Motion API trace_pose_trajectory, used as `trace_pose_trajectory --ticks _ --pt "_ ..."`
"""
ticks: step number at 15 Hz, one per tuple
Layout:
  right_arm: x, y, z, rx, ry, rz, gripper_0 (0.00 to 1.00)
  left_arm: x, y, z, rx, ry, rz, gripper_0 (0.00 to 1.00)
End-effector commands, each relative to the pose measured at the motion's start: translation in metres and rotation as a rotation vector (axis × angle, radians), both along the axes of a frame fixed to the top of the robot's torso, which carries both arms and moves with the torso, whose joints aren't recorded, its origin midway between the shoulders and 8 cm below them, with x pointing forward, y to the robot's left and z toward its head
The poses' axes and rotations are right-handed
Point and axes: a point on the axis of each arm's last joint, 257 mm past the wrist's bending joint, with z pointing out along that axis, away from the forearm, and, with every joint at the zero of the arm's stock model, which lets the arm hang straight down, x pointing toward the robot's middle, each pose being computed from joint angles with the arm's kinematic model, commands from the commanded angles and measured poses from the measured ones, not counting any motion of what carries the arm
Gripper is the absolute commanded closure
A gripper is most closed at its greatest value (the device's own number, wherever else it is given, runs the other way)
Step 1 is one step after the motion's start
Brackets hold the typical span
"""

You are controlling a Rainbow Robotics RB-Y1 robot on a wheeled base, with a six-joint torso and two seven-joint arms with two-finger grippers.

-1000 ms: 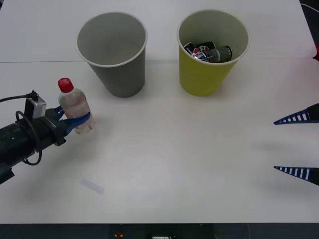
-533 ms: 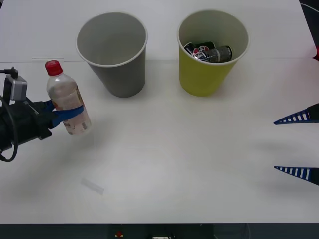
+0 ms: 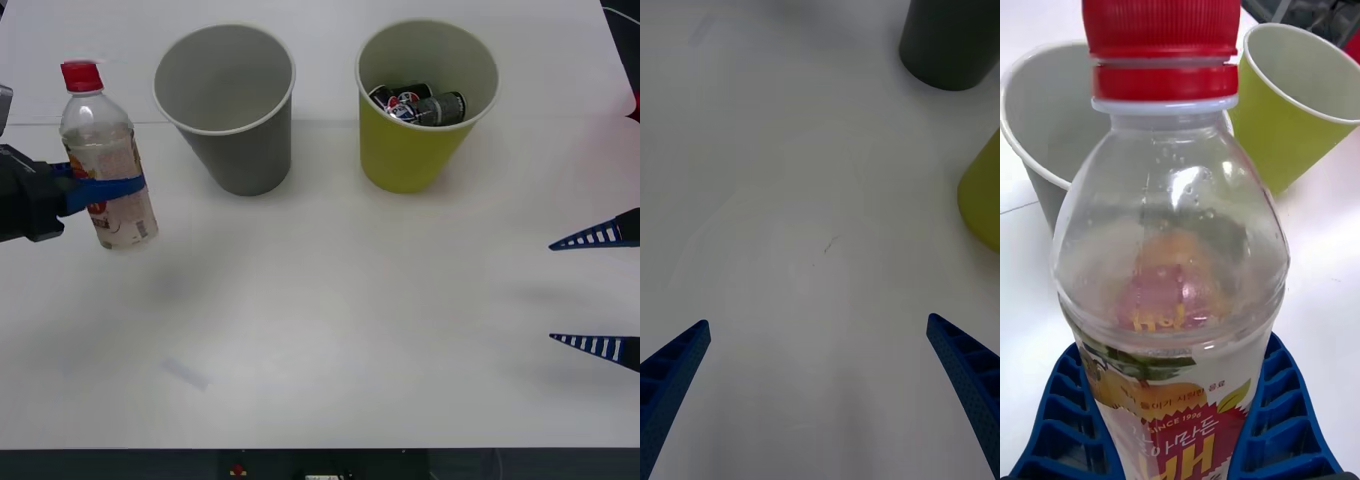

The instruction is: Put the can into the green bin and the plastic bottle into the gray bin

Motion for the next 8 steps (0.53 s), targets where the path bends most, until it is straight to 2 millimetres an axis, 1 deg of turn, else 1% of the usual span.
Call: trace_pose_trajectory --ticks 1,2,4,6,7,8 --pt "0.000 0.000 0.000 0.000 0.000 0.000 0.00 0.001 0.007 0.016 0.057 0.042 0.008 1.00" --pt "0.000 0.000 0.000 0.000 0.000 0.000 0.00 0.002 0.011 0.022 0.100 0.043 -0.004 1.00" --pt "0.000 0.000 0.000 0.000 0.000 0.000 0.00 0.006 0.016 0.027 0.084 0.099 -0.039 1.00" --pt "0.000 0.000 0.000 0.000 0.000 0.000 0.00 0.016 0.024 0.039 0.111 0.116 -0.062 1.00" --pt "0.000 0.000 0.000 0.000 0.000 0.000 0.00 0.023 0.024 0.049 0.125 0.127 -0.073 1.00" --pt "0.000 0.000 0.000 0.000 0.000 0.000 0.00 0.029 0.024 0.054 0.128 0.134 -0.076 1.00"
